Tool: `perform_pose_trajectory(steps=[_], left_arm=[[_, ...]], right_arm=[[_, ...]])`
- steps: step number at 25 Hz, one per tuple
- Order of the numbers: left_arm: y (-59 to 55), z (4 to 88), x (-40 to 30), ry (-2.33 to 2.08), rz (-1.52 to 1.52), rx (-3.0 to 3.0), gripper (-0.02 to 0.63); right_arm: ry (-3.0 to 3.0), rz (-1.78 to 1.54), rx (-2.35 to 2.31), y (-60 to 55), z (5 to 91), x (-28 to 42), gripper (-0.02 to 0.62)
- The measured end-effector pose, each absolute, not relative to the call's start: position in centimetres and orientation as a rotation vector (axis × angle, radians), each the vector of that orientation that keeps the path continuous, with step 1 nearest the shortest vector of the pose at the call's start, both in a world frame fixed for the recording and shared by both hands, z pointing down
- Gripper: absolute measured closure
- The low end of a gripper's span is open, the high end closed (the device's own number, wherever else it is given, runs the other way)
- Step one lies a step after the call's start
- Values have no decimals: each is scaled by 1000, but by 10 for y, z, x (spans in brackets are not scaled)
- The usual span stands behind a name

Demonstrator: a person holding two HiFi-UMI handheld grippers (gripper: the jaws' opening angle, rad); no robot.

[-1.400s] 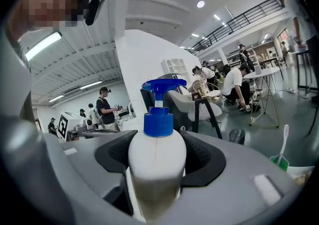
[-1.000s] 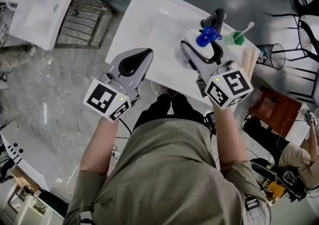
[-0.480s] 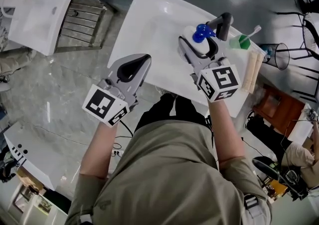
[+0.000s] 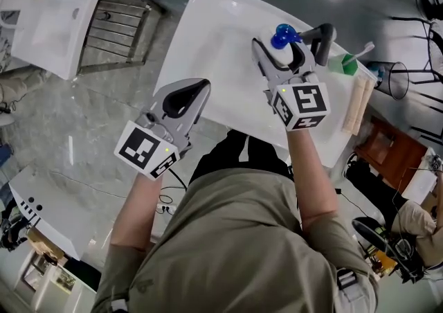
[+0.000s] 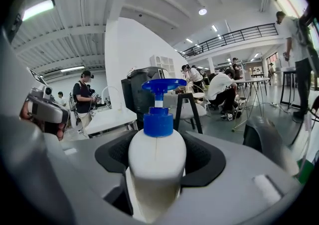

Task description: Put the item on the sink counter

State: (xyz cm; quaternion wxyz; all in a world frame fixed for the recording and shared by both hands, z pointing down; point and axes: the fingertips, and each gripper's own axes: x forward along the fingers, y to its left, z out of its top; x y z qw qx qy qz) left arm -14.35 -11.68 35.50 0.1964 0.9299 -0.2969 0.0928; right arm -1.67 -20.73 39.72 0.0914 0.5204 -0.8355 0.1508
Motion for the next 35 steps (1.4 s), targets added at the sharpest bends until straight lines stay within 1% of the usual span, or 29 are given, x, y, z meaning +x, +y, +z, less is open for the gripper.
perform_pose_trajectory(steps=[14, 35], left_arm=[[-130, 384, -154, -835, 301, 2544, 600], [-143, 406, -133, -796, 298, 2529, 600]], right_arm=[[-2424, 426, 1630, -246, 426, -11, 319], [-2388, 347, 1718, -276, 440, 5, 319]])
